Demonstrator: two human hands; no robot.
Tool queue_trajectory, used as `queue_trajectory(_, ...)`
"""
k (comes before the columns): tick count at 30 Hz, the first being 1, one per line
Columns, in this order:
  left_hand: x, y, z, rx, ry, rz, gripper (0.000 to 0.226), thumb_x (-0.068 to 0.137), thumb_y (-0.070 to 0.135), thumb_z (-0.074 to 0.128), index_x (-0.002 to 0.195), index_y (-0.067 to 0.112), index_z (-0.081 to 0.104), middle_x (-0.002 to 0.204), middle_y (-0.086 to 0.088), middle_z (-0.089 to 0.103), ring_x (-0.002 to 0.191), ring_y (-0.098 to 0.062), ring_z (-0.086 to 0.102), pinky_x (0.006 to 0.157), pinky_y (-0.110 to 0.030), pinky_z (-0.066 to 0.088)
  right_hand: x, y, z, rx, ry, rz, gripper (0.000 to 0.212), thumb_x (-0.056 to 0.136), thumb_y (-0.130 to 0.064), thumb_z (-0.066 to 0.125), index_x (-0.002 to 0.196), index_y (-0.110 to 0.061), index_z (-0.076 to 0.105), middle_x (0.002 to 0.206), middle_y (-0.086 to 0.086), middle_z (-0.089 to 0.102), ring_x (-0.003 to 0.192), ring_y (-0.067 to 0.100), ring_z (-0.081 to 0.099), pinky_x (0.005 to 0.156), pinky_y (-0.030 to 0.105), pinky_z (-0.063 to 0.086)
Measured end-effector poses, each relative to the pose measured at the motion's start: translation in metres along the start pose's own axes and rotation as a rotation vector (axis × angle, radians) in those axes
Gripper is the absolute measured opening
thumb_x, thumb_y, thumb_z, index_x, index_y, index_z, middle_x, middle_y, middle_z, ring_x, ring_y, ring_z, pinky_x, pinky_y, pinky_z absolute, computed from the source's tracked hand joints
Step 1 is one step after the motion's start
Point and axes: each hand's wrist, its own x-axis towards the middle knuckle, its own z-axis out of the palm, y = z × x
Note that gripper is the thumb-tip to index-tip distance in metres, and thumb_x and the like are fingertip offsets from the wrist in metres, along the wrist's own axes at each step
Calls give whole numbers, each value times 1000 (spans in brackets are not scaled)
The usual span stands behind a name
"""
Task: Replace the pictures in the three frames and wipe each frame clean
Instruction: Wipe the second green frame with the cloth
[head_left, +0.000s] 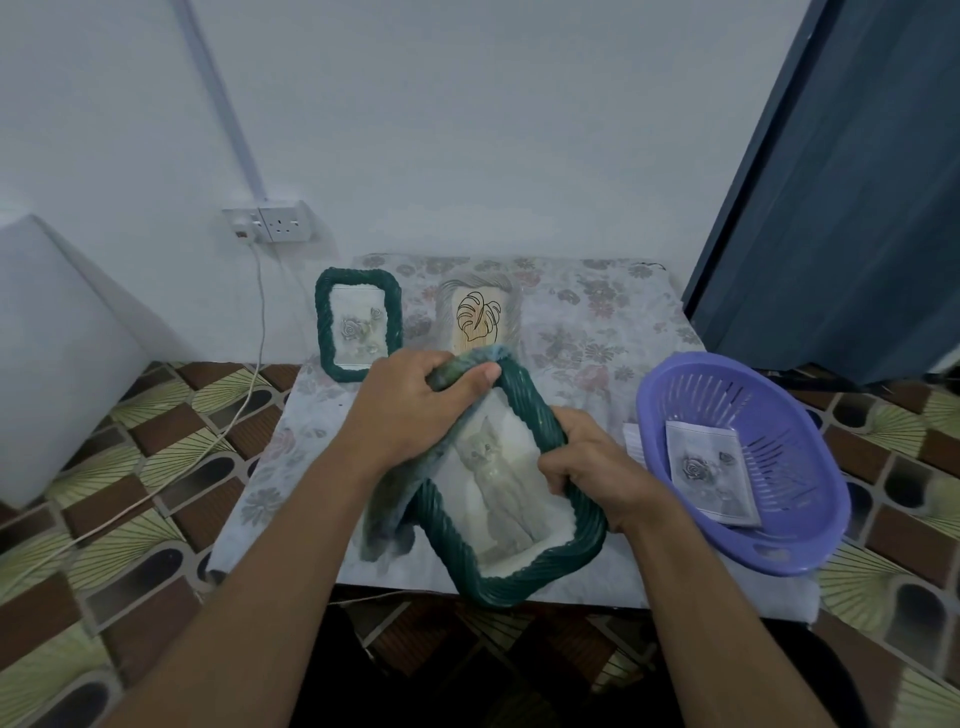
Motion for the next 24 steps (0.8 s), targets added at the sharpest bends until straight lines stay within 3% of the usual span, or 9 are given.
queue_trajectory(2,-2,2,2,-12,2,-11,68,82,65,55,57,3,44,49,1,39,43,-8,35,46,-23,28,-1,-1,-1,-6,-5,3,34,50,6,44,83,-4,49,50,-2,32,41,12,29,40,21,23)
queue_trajectory(5,-2,-9,-1,-208,-131,-114,69,84,63,60,71,-5,56,58,-11,48,53,-16,45,55,-28,36,-2,-1,-2,-14,-21,14,31,49,7,43,78,-3,46,48,-5,31,41,10,28,40,20,22)
queue_trajectory(7,-3,-16,-4,-393,-232,-192,76,79,68,64,83,-8,59,67,-20,55,61,-22,50,63,-35,41,-2,0,-2,-18,-35,19,30,48,7,44,77,-3,46,48,-6,31,41,9,27,40,19,21)
queue_trajectory(10,-5,-19,0,-496,-226,-278,74,75,68,68,89,-5,66,80,-25,68,67,-26,59,69,-47,51,0,4,0,-8,-57,54,36,49,6,44,83,-5,48,50,-4,32,42,10,29,41,19,23)
queue_trajectory(12,-7,-19,5,-438,-181,-302,79,70,75,67,85,-3,68,80,-25,69,64,-23,60,68,-39,51,1,8,2,-8,-67,74,35,49,6,45,82,-5,47,50,-4,34,42,11,31,41,20,25)
queue_trajectory(14,-10,-20,10,-342,-140,-288,86,68,80,63,79,-5,63,65,-19,61,57,-18,52,61,-31,41,1,10,3,-6,-77,82,31,49,6,45,77,-6,45,50,-3,35,42,11,32,41,20,26)
queue_trajectory(17,-13,-24,12,-335,-138,-290,82,73,76,62,79,-5,63,63,-14,55,57,-16,49,61,-30,39,1,13,2,-11,-71,101,28,47,5,46,75,-2,44,55,3,33,46,15,31,44,23,24)
queue_trajectory(21,-13,-31,10,-481,-175,-350,73,83,61,63,87,-11,58,69,-9,50,62,-21,43,65,-36,35,2,19,0,17,-96,95,53,48,2,49,99,19,51,78,14,42,64,30,34,53,32,23)
queue_trajectory(24,-16,-31,11,-512,-169,-396,49,97,44,57,85,-2,69,69,-13,61,61,-20,51,66,-33,41,6,13,-1,182,-80,77,64,54,-2,53,117,1,62,95,19,58,81,32,53,63,33,42)
